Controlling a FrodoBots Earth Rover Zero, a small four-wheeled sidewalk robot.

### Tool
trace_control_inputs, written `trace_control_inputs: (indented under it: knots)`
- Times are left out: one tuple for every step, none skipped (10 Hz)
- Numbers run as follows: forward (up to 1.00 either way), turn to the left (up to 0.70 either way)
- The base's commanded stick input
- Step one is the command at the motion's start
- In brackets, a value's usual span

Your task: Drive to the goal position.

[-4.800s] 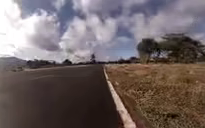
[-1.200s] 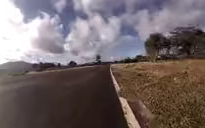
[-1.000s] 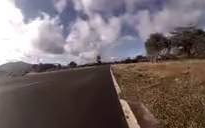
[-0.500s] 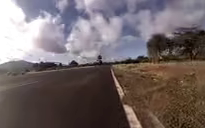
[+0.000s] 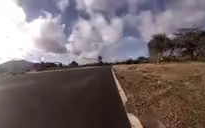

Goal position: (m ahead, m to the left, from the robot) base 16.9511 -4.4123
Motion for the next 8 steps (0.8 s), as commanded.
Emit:
trace_control_inputs:
  knots:
    - [0.5,0.0]
    - [0.5,0.0]
    - [0.5,0.0]
    - [0.5,0.0]
    - [0.5,0.0]
    - [0.5,0.0]
    - [0.5,0.0]
    - [0.5,0.0]
